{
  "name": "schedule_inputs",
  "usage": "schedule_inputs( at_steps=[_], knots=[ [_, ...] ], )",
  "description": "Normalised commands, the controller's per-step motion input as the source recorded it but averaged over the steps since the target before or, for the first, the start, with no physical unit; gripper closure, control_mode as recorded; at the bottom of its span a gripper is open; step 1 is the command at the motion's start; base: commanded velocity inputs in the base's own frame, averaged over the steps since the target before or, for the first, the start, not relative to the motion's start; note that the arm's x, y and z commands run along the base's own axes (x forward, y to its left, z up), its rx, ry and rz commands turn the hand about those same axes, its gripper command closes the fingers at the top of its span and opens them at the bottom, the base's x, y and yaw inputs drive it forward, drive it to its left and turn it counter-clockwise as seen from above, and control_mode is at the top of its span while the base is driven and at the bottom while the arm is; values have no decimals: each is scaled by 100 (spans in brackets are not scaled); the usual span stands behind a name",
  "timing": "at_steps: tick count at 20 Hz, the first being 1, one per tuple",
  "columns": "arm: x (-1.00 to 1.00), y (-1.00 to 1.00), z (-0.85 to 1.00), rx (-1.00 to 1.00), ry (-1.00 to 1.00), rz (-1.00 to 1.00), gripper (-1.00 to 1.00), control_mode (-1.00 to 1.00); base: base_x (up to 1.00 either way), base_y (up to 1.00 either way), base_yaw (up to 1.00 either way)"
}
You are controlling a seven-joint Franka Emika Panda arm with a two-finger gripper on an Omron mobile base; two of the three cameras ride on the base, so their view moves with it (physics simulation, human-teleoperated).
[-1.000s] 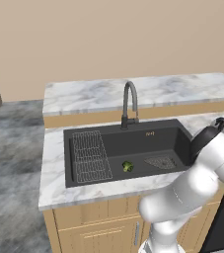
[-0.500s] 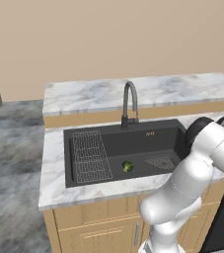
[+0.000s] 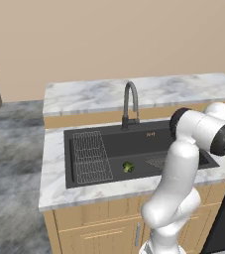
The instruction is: Remove the broccoli and lemon wedge from the sink. Then move the bowl and cup from the counter to the sink for washing.
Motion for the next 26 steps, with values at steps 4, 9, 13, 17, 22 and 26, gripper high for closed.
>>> schedule_inputs(
  at_steps=[4, 9, 13, 17, 22, 26],
  knots=[
    [0, -36, -12, 0, 0, 0, 100, -100, 0, 0, 0],
    [0, -38, -7, 0, 0, 0, 100, -100, 0, 0, 0],
    [-1, -43, -1, 3, 0, 0, 100, -100, 0, 0, 0],
    [0, -42, 0, 4, 0, 0, 100, -100, 0, 0, 0],
    [5, -34, -1, 3, 0, 0, 100, -100, 0, 0, 0],
    [12, -27, 0, 1, 0, 0, 100, -100, 0, 0, 0]
  ],
)
